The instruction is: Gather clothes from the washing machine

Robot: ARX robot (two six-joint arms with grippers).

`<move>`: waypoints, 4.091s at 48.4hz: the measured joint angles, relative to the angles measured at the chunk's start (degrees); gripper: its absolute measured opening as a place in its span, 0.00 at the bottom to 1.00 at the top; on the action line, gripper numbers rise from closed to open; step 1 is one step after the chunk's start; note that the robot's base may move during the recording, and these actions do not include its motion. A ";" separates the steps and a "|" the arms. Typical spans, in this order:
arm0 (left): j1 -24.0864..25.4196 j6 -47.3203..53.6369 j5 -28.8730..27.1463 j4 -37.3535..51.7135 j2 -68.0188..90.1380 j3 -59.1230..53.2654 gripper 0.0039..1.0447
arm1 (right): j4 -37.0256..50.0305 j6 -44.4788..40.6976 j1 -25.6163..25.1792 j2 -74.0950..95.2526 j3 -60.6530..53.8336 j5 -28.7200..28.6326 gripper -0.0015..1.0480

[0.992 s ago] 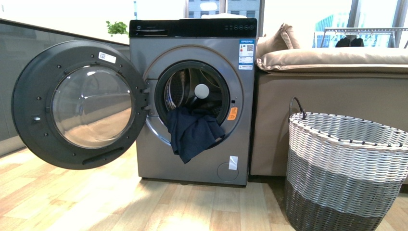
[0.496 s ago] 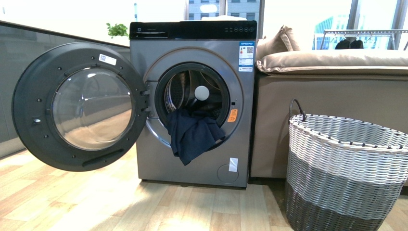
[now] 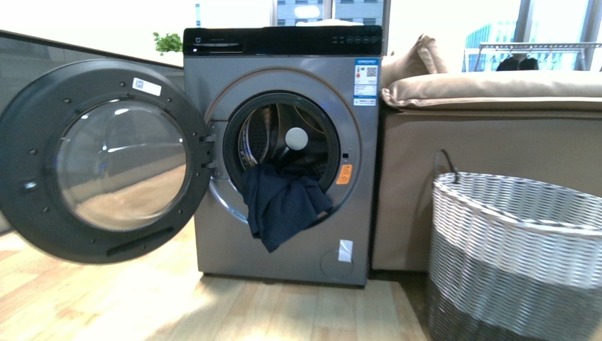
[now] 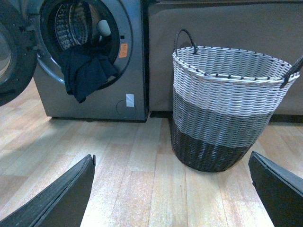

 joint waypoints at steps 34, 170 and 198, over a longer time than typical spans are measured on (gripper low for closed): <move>0.00 0.02 0.09 0.00 0.15 0.00 0.94 | 0.02 0.00 -0.04 0.04 0.00 -0.09 0.93; -16.72 1.66 -0.90 21.05 111.49 65.51 0.94 | -0.02 0.00 -0.09 0.00 -0.02 -0.07 0.93; -14.12 -7.45 -5.11 14.12 123.51 77.85 0.94 | -0.02 0.00 -0.09 0.00 0.00 -0.07 0.93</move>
